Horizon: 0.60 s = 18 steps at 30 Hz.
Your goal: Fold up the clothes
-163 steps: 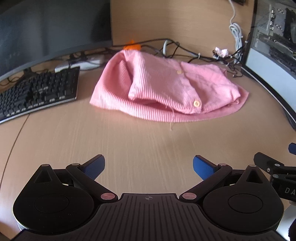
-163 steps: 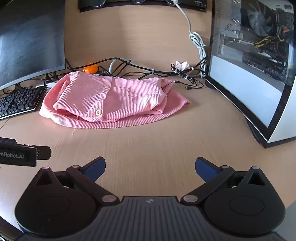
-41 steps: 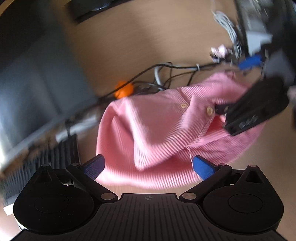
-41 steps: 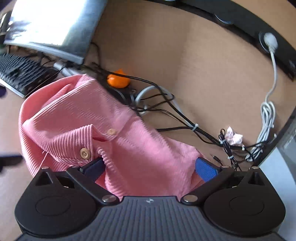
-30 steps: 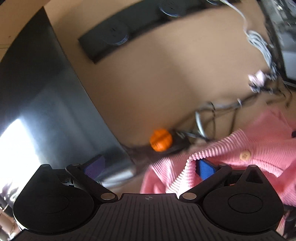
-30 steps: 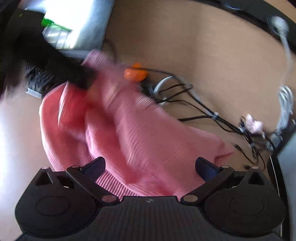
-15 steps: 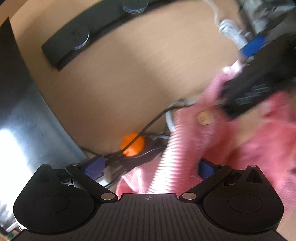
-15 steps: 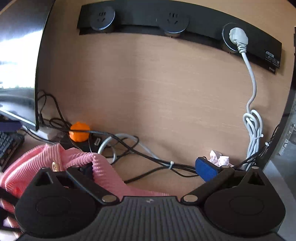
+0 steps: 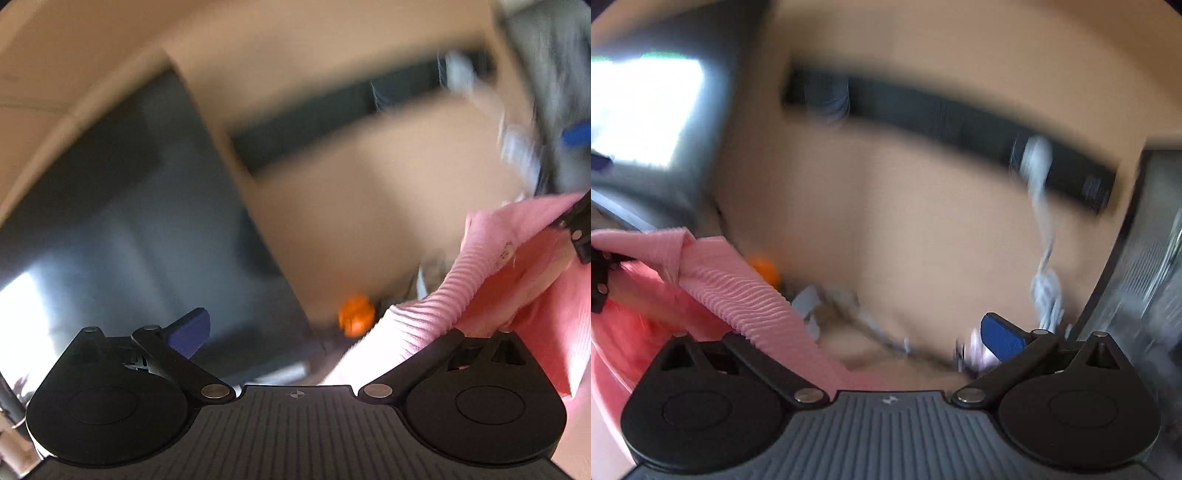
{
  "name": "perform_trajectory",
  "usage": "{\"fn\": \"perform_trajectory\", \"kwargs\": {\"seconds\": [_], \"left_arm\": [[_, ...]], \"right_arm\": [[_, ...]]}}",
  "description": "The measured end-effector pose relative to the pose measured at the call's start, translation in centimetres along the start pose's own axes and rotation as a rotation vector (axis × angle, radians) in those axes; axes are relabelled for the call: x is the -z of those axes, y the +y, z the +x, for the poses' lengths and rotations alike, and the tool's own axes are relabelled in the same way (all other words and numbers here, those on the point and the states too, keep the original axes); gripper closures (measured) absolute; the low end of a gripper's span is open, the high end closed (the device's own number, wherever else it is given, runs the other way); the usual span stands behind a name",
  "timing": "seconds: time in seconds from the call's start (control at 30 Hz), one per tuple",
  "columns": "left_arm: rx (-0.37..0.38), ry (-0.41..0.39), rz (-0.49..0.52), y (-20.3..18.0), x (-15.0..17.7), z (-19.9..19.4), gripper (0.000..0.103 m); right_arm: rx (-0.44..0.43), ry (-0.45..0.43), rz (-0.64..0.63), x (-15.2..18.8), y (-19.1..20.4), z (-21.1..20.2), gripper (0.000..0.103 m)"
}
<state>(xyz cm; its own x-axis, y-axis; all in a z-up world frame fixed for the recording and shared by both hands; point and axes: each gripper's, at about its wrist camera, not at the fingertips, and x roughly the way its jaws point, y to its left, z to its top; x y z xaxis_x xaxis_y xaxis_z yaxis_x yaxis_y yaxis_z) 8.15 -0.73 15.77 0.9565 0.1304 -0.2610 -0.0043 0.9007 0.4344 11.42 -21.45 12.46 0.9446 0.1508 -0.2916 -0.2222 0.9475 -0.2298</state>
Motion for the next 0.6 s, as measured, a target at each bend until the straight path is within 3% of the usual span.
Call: {"fn": "perform_trajectory", "kwargs": {"seconds": [0.07, 0.13, 0.27, 0.3, 0.37, 0.47, 0.6], "left_arm": [[0.043, -0.113, -0.037, 4.0, -1.7, -6.2, 0.0], [0.034, -0.212, -0.033, 5.7, -2.4, -10.5, 0.0], [0.015, -0.408, -0.024, 9.0, -3.6, -19.0, 0.0], [0.005, -0.425, -0.022, 9.1, -3.9, -19.5, 0.0], [-0.007, -0.414, -0.011, 9.2, -4.4, -18.0, 0.0], [-0.02, -0.327, -0.001, 9.0, -4.4, -11.7, 0.0], [0.072, -0.101, -0.052, 7.2, -1.8, 1.4, 0.0]], "right_arm": [[-0.107, -0.102, 0.02, -3.2, -1.0, -6.3, 0.0], [-0.18, -0.216, 0.007, -5.5, -1.5, -12.1, 0.0], [-0.166, -0.353, -0.057, -8.1, -0.6, -17.9, 0.0], [-0.162, -0.388, -0.074, -8.7, -0.4, -19.4, 0.0], [-0.154, -0.425, -0.094, -9.8, 0.0, -21.0, 0.0], [-0.129, -0.316, -0.072, -10.1, 0.3, -15.5, 0.0], [-0.133, -0.032, -0.03, -6.4, 1.4, -4.7, 0.0]]}}
